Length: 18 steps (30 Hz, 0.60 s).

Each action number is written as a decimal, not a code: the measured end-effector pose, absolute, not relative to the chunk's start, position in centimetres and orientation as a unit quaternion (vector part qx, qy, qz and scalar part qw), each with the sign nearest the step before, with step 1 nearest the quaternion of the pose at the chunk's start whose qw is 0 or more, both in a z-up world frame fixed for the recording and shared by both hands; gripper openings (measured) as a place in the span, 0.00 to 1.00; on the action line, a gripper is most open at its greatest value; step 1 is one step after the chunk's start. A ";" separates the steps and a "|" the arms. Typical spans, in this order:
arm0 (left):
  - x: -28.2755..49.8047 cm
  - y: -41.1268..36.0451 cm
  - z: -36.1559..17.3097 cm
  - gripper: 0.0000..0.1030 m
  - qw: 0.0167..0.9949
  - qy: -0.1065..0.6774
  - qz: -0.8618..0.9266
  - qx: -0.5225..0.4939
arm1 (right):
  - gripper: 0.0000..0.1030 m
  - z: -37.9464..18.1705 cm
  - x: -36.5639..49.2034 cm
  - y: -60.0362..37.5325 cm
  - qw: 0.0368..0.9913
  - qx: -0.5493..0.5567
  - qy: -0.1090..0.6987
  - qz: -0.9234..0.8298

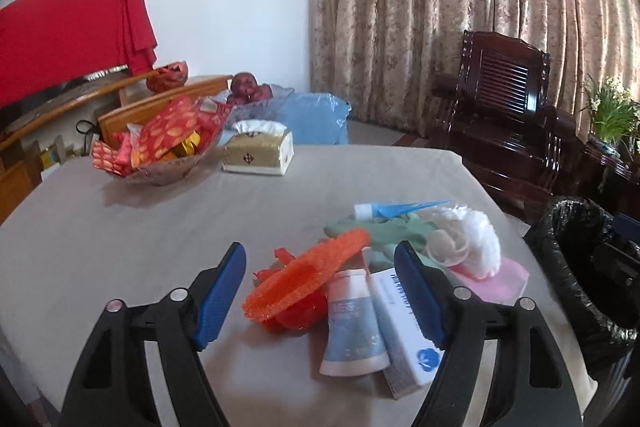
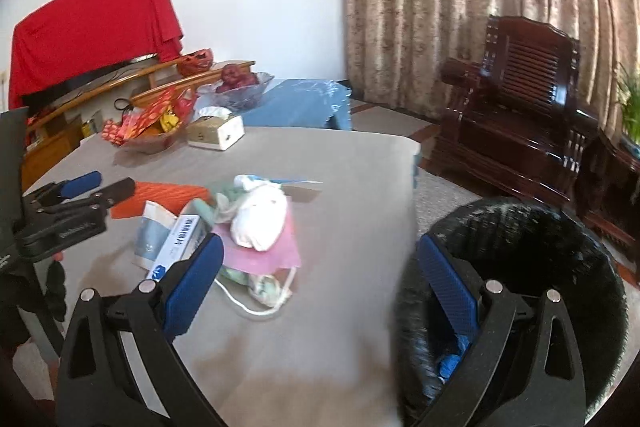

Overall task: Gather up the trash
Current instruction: 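Grasp the orange mesh net with the left tool while the right tool grasps the white bag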

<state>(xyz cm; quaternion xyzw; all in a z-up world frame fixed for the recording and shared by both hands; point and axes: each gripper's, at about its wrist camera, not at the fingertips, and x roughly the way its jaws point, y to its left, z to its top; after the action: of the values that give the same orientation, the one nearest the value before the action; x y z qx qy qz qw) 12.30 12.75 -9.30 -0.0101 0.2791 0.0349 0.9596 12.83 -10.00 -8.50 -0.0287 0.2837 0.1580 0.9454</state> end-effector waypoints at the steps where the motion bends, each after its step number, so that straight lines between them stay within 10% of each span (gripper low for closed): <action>1: 12.7 13.1 -9.6 0.72 0.958 0.283 0.032 -0.011 | 0.92 -8.6 13.1 -9.7 0.945 -0.030 0.285 0.160; 8: 14.2 12.7 -11.2 0.35 0.950 0.311 -0.011 -0.017 | 0.89 -9.3 15.2 -7.8 0.941 -0.030 0.292 0.171; 18: 14.4 12.4 -10.9 0.13 0.953 0.301 -0.010 -0.023 | 0.75 -12.0 19.3 -4.5 0.919 -0.030 0.337 0.203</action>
<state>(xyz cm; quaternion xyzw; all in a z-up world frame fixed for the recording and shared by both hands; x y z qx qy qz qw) 14.41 12.44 -10.88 -0.0232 0.3012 -0.0095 0.9532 19.25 -4.52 -12.02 -0.0297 0.3371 0.2031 0.9188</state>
